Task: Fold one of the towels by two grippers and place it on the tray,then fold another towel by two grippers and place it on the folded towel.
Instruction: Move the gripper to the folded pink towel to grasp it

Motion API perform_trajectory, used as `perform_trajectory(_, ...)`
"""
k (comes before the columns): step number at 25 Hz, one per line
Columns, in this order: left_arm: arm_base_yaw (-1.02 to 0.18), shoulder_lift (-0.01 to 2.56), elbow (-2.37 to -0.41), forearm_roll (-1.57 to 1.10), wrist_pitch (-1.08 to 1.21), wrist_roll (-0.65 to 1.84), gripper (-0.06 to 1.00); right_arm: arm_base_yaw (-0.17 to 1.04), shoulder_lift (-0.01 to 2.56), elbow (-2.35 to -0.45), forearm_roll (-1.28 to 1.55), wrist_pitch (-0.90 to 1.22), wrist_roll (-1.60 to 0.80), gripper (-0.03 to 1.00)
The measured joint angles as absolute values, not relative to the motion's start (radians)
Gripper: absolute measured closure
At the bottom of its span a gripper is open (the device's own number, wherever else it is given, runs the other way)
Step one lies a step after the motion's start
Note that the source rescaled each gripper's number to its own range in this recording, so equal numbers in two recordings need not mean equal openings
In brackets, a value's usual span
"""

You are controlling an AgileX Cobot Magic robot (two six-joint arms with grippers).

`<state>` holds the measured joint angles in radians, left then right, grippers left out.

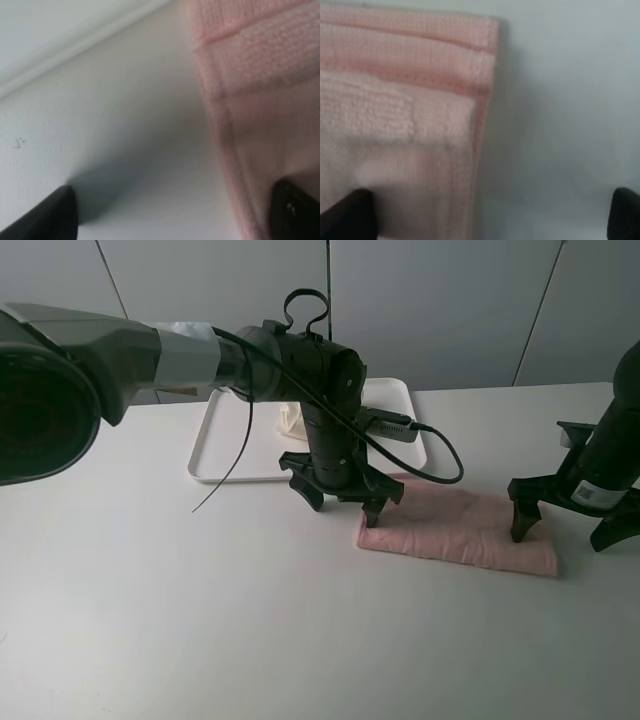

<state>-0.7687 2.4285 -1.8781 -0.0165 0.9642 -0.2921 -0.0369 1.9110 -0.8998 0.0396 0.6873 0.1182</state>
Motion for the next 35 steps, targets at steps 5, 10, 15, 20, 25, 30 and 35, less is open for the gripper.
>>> perform_trajectory(5,-0.769,2.428,-1.878,-0.017,0.964,-0.292,-0.05,-0.037,1.911,-0.892,0.040,0.673,0.126,-0.03)
perform_trajectory(10,-0.769,2.428,-1.878,-0.017,0.964,-0.289,-0.05,-0.010,1.920,-0.892,0.040,0.667,0.132,0.06)
perform_trajectory(15,-0.769,2.428,-1.878,-0.013,0.964,-0.289,-0.05,0.012,1.936,-0.895,0.040,0.664,0.142,0.23)
perform_trajectory(20,-0.769,2.428,-1.878,-0.007,0.964,-0.289,-0.05,0.022,1.946,-0.900,0.089,0.666,0.151,0.59)
perform_trajectory(25,-0.769,2.428,-1.878,-0.007,0.964,-0.289,-0.05,0.029,1.948,-0.902,0.120,0.666,0.131,0.91)
perform_trajectory(30,-0.769,2.428,-1.878,0.000,0.964,-0.289,-0.05,0.029,1.948,-0.904,0.122,0.666,0.116,0.91)
perform_trajectory(35,-0.769,2.428,-1.878,0.000,0.965,-0.289,-0.05,0.029,1.940,-0.904,0.147,0.676,0.048,0.91)
